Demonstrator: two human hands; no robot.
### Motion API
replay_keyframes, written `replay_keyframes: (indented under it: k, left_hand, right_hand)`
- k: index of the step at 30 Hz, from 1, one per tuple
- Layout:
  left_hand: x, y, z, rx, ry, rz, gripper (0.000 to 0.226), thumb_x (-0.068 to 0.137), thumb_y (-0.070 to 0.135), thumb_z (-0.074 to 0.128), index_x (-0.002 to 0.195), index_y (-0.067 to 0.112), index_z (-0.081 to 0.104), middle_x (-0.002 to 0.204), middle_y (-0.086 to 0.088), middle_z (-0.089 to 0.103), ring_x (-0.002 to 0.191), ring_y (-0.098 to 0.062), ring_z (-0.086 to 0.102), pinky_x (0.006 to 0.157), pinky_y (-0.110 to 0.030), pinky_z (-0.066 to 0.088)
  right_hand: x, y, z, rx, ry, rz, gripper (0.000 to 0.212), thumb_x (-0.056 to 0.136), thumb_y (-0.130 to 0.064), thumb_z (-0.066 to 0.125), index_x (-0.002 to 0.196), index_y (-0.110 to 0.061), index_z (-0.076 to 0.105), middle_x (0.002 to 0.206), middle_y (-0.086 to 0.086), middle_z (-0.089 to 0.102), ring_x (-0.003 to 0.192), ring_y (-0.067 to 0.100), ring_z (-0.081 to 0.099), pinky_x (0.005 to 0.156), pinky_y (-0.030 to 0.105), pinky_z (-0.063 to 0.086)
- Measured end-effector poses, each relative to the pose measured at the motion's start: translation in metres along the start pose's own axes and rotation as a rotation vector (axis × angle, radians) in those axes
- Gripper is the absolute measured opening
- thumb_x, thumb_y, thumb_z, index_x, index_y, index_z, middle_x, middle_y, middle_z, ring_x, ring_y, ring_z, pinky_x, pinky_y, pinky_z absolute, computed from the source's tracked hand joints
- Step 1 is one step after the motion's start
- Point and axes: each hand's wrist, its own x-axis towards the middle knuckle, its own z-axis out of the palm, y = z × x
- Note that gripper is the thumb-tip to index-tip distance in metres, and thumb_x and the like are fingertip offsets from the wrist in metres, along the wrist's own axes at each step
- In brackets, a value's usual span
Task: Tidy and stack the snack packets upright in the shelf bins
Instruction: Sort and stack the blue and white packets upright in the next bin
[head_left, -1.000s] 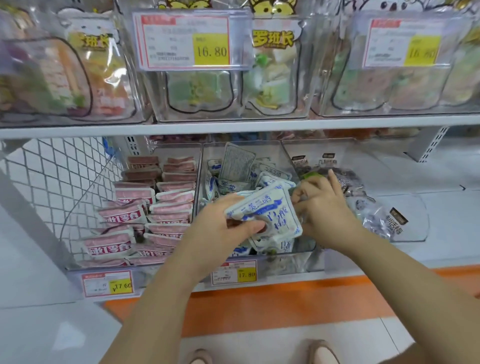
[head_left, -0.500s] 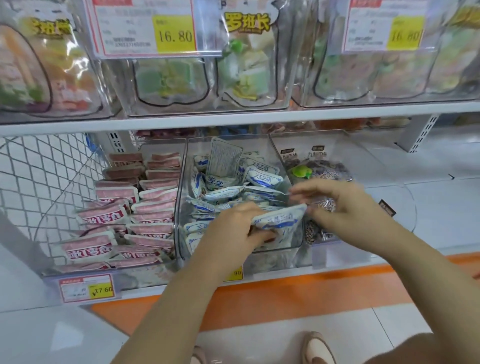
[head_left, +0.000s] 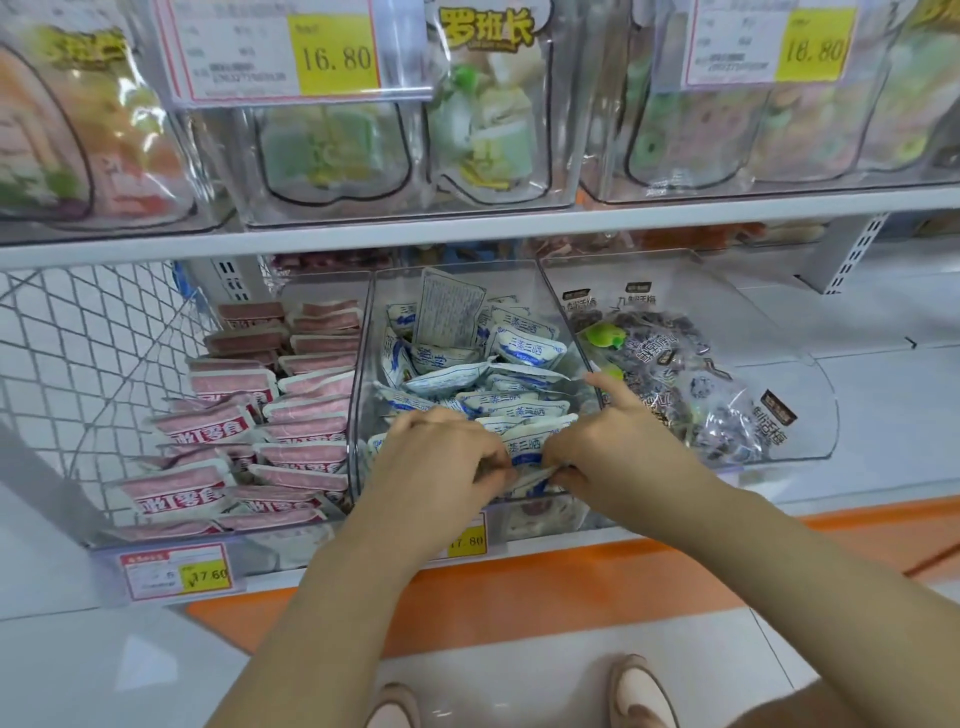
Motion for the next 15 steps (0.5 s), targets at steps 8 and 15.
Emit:
replay_keyframes:
  k: [8, 15]
  left_hand:
    - [-0.002, -0.004, -0.005, -0.253, 0.079, -0.044, 0.005, 0.086, 0.035, 0.063, 0.088, 0.032, 0.067, 0.084, 0.019, 0.057, 0.084, 0.002, 0.053, 0.086, -0.021, 0.038]
    - [0.0, -0.052, -0.019, -0.026, 0.347, -0.271, 0.021, 0.089, 0.024, 0.061, 0.108, 0.027, 0.068, 0.115, 0.009, 0.065, 0.125, -0.021, 0.047, 0.11, -0.048, 0.018]
  right_hand:
    - [0.005, 0.002, -0.014, 0.079, -0.203, -0.007, 0.01, 0.086, -0.026, 0.064, 0.086, -0.029, 0.074, 0.075, -0.009, 0.073, 0.07, 0.009, 0.067, 0.117, 0.035, -0.002]
    - [0.065, -0.005, -0.034, 0.332, 0.003, 0.099, 0.025, 0.092, -0.027, 0.055, 0.115, -0.024, 0.067, 0.105, -0.008, 0.071, 0.095, 0.01, 0.063, 0.091, 0.025, 0.047]
